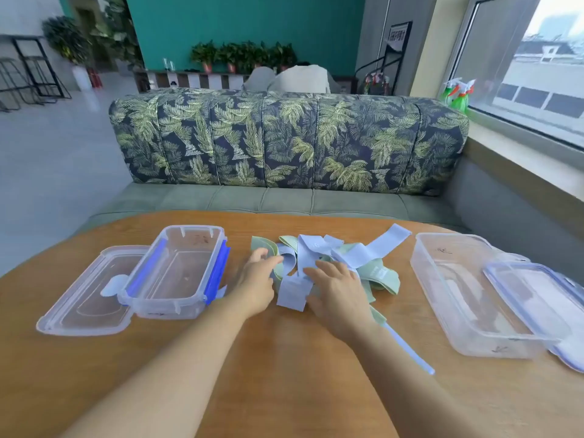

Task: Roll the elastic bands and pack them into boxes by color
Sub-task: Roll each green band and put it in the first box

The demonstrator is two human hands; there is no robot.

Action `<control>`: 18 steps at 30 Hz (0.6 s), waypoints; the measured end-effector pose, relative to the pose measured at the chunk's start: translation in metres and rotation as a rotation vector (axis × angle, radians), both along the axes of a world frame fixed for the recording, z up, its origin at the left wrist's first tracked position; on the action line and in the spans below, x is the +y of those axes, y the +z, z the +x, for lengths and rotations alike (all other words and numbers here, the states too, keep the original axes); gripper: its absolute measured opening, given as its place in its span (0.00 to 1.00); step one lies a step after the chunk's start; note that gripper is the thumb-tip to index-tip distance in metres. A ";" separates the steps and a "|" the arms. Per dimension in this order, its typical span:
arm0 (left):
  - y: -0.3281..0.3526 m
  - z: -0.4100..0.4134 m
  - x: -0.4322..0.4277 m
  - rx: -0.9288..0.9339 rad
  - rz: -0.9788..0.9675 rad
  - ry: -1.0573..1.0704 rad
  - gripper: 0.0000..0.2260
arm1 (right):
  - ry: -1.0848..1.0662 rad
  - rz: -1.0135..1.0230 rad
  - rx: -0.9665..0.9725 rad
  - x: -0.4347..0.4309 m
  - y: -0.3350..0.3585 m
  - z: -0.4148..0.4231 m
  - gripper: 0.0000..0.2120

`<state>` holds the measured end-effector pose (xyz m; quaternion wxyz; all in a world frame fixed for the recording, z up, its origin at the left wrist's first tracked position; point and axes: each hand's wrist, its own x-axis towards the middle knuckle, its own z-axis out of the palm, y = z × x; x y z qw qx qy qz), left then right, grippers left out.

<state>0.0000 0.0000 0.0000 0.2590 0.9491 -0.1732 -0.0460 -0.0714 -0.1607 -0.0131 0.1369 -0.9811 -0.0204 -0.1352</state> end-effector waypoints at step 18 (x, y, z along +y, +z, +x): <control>0.037 0.025 0.014 -0.273 0.179 0.189 0.14 | 0.012 -0.174 -0.110 -0.029 -0.020 0.002 0.15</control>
